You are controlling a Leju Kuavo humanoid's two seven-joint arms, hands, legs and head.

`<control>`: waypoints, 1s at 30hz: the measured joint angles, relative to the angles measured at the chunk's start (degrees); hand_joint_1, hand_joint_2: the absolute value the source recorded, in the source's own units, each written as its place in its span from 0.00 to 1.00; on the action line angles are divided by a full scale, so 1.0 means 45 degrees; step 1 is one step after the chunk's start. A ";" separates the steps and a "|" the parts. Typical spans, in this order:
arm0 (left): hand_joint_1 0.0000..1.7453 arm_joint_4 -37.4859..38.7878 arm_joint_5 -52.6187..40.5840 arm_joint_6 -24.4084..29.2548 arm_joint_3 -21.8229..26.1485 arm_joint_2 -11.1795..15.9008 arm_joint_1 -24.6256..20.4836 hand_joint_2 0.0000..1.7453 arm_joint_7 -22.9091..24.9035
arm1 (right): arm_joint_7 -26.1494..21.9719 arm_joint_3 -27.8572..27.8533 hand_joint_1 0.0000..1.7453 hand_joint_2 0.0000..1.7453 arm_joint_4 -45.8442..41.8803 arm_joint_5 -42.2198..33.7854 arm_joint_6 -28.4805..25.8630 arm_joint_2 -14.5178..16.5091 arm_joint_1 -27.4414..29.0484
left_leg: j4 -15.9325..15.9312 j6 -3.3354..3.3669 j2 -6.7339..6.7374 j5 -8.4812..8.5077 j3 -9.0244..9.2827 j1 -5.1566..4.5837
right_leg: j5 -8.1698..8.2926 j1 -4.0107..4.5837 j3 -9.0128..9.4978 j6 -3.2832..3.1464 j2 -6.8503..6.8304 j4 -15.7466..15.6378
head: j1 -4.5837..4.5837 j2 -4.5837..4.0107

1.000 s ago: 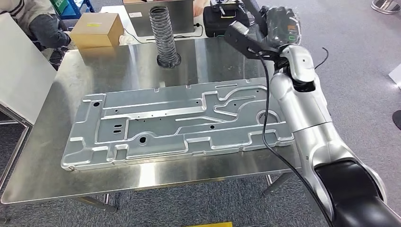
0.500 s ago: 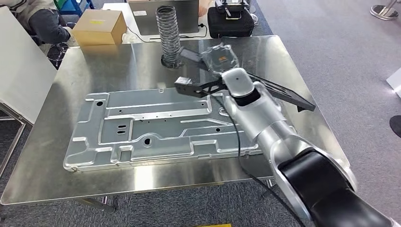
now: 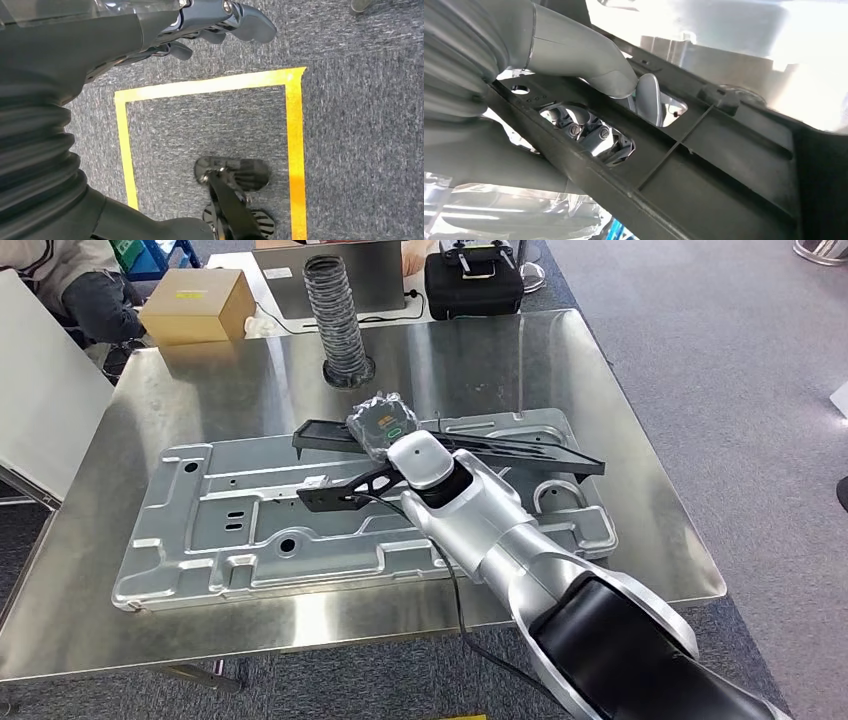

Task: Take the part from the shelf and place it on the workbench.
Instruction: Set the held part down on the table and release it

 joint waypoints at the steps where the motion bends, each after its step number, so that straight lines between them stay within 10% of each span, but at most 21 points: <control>1: 0.00 0.0000 0.0000 -0.0012 -0.0048 -0.0006 0.0002 1.00 0.0001 | 0.0080 0.0178 1.00 1.00 0.0027 -0.0260 0.0045 0.0037 0.0047 | 0.0889 -0.0024 0.0000 -0.0346 -0.0429 0.0001 | -0.0011 0.0023 0.0013 -0.0027 -0.0002 0.0003 | -0.0001 0.0000; 3: 0.00 0.0000 0.0000 -0.0021 -0.0117 -0.0023 0.0011 1.00 0.0009 | 0.0266 0.0506 1.00 1.00 0.0102 -0.0757 0.0105 0.0070 0.0184 | 0.1677 -0.0036 0.0002 -0.0419 -0.0862 0.0002 | -0.0033 0.0068 0.0044 -0.0050 0.0001 0.0015 | 0.0001 0.0000; 8: 0.00 0.0000 0.0000 -0.0005 -0.0296 -0.0035 -0.0027 1.00 -0.0022 | 0.0905 0.1127 1.00 1.00 0.0221 -0.1951 0.0128 0.0150 0.0287 | -0.1671 0.0170 -0.0019 0.1152 0.0721 -0.0047 | -0.0127 0.0138 0.0094 0.0112 0.0065 0.0118 | 0.0013 0.0000; 13: 0.00 0.0000 0.0002 -0.0030 -0.0505 -0.0063 -0.0072 1.00 -0.0187 | 0.1644 0.1666 1.00 1.00 0.0451 -0.2646 0.0163 0.0158 0.0356 | -0.1954 0.0533 -0.0023 0.1227 0.0834 -0.0027 | -0.0425 0.0175 -0.0059 0.0444 0.0060 0.0493 | 0.0036 0.0000; 17: 0.00 0.0000 0.0005 -0.0120 -0.0692 -0.0109 -0.0121 1.00 -0.0247 | 0.2042 0.1964 1.00 1.00 0.0932 -0.2719 0.0292 0.0153 0.0461 | -0.1975 0.0683 -0.0010 0.1249 0.0832 -0.0029 | -0.1788 0.0134 -0.1434 0.0573 0.0032 0.3497 | 0.0058 0.0000; 20: 0.00 0.0000 0.0005 -0.0209 -0.0747 -0.0162 -0.0124 1.00 -0.0244 | 0.2198 0.2049 1.00 1.00 0.1275 -0.2776 0.0340 0.0151 0.0547 | -0.1946 0.0690 -0.0037 0.1239 0.0847 -0.0054 | -0.1120 0.0130 -0.1121 0.0483 0.0029 0.2813 | 0.0062 0.0000; 24: 0.00 0.0000 0.0005 -0.0221 -0.0751 -0.0267 -0.0163 1.00 -0.0171 | 0.2231 0.2059 0.00 0.00 0.1529 -0.2811 0.0237 0.0177 0.0480 | -0.1954 0.0564 -0.0055 0.1223 0.0870 -0.0118 | -0.0138 0.0244 0.0216 0.0247 -0.0014 0.0054 | 0.0045 0.0000; 29: 0.00 -0.0004 0.0001 0.0074 -0.0751 -0.0347 -0.0174 1.00 0.0024 | 0.2137 0.2060 0.00 0.00 0.1792 -0.2854 0.0175 0.0210 0.0564 | -0.1436 0.0273 -0.0026 0.0801 0.0659 -0.0131 | 0.0070 0.0108 0.0352 0.0021 -0.0030 -0.0316 | 0.0022 0.0000; 30: 0.00 -0.0005 0.0001 0.0097 -0.0751 -0.0352 -0.0175 0.75 0.0046 | 0.2101 0.2060 0.00 0.00 0.1814 -0.2862 0.0176 0.0221 0.0589 | -0.0723 0.0230 -0.0014 0.0397 0.0352 -0.0103 | 0.0094 0.0091 0.0368 -0.0006 -0.0036 -0.0354 | 0.0015 0.0000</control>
